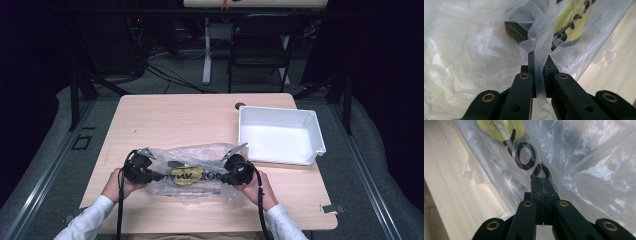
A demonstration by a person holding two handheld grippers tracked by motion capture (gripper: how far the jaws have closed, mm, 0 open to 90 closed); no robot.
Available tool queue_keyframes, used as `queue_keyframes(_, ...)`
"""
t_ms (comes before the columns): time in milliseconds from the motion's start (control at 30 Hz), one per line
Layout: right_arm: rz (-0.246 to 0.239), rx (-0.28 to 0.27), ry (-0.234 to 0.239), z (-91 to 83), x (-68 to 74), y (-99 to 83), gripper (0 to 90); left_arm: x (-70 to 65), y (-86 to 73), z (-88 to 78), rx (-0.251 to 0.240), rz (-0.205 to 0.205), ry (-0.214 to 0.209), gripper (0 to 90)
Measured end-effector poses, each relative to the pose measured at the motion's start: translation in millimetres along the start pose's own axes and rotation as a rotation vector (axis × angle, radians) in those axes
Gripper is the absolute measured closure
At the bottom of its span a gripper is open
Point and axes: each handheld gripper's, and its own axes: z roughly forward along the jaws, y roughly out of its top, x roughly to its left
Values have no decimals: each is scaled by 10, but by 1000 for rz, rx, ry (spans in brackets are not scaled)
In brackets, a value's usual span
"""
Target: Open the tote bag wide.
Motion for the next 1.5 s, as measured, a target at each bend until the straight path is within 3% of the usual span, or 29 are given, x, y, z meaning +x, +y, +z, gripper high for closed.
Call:
queue_keyframes(233,35,98,15,160,-50,-50,900,33,-51,126,90,-16,9,893)
queue_keyframes(300,52,131,16,196,-96,-62,900,52,-60,149,99,-17,26,892)
queue_keyframes(400,60,138,21,190,-121,-63,895,65,-62,157,100,-31,26,892)
queue_keyframes(500,87,97,74,107,-174,-59,668,70,-59,141,95,-28,27,888)
queue_keyframes(633,61,-48,81,-123,-155,-16,589,73,-52,119,92,-32,25,857)
queue_keyframes(733,43,-132,42,-228,-130,22,540,84,-52,120,95,-36,24,834)
queue_keyframes(800,39,-154,18,-202,-149,49,493,90,-51,127,95,-37,27,832)
queue_keyframes(900,23,-141,0,-150,-151,72,464,91,-45,142,95,-45,23,836)
queue_keyframes(1000,7,-134,-20,-53,-165,106,497,98,-42,152,90,-43,23,852)
queue_keyframes(1067,11,-108,-4,10,-197,113,601,102,-43,151,91,-43,27,860)
queue_keyframes(1100,12,-103,-18,17,-203,108,669,103,-45,147,92,-45,26,865)
queue_keyframes(1133,17,-103,-6,10,-213,101,707,106,-48,147,90,-47,23,870)
queue_keyframes(1200,24,-105,0,-29,-206,76,872,114,-51,143,84,-55,22,880)
queue_keyframes(1233,21,-100,-3,-29,-199,71,900,116,-50,143,86,-52,23,883)
queue_keyframes(1367,22,-80,2,-15,-170,35,900,115,-54,132,72,-52,21,888)
queue_keyframes(1500,29,-17,2,18,-145,-21,900,139,-70,107,61,-62,27,891)
